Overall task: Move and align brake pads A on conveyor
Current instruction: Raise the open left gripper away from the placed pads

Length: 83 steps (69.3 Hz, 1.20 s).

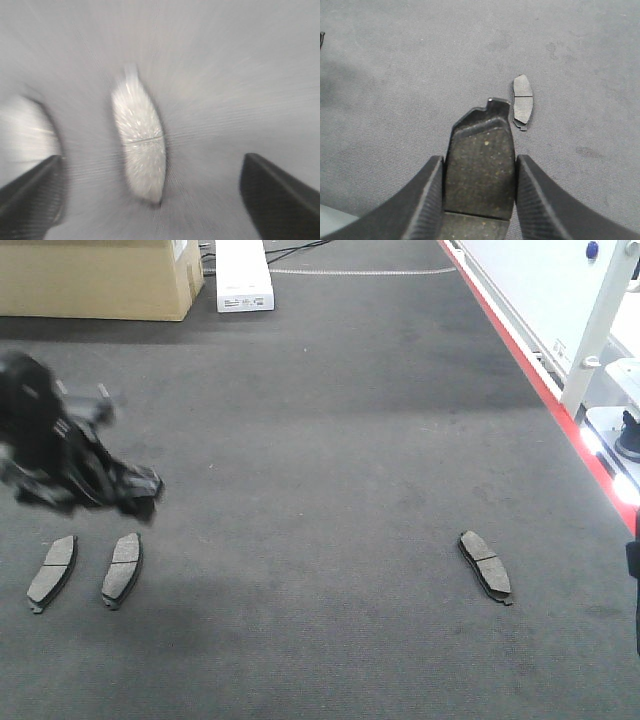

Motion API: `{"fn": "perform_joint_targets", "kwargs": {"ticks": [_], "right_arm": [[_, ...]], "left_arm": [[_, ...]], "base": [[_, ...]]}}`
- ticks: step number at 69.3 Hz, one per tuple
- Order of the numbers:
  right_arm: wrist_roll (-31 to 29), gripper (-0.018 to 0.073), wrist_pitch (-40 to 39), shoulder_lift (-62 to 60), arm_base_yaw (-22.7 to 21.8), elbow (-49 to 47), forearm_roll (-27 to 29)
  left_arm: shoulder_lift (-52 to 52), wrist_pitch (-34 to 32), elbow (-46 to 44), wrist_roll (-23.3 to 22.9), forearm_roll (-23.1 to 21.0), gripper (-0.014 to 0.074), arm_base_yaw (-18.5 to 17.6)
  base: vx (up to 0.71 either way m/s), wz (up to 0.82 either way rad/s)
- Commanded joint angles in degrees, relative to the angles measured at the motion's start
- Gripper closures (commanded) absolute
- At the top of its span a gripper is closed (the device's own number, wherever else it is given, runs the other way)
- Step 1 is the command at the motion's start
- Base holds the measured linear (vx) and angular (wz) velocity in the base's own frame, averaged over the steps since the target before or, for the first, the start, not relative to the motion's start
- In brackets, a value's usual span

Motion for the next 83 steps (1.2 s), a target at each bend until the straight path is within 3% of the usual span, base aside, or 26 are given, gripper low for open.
{"fn": "perform_joint_targets", "kwargs": {"ticks": [1, 16, 49, 83], "right_arm": [[-0.6, 0.0567, -4.1, -0.1, -0.1, -1.6, 0.0], [-0.6, 0.0567, -3.3, -0.1, -0.1, -1.6, 0.0], [-0.6, 0.0567, -3.3, -0.1, -0.1, -1.6, 0.0], [-0.6, 0.0567, -3.3, -0.1, -0.1, -1.6, 0.0]], "left_arm": [[-8.4, -0.9, -1.5, 2.1, -1.1, 0.0009, -0.3], [-20.9, -1.6, 0.6, 3.8, -1.0, 0.0035, -2.7], [-51.8, -14.8, 21.9, 4.3, -0.5, 0.0035, -4.7], [-57.9, -15.7, 22.5, 4.3, -0.5, 0.0035, -4.7]], "base": [[0.00, 0.00], [0.00, 0.00], [0.00, 0.00], [0.00, 0.00]]}}
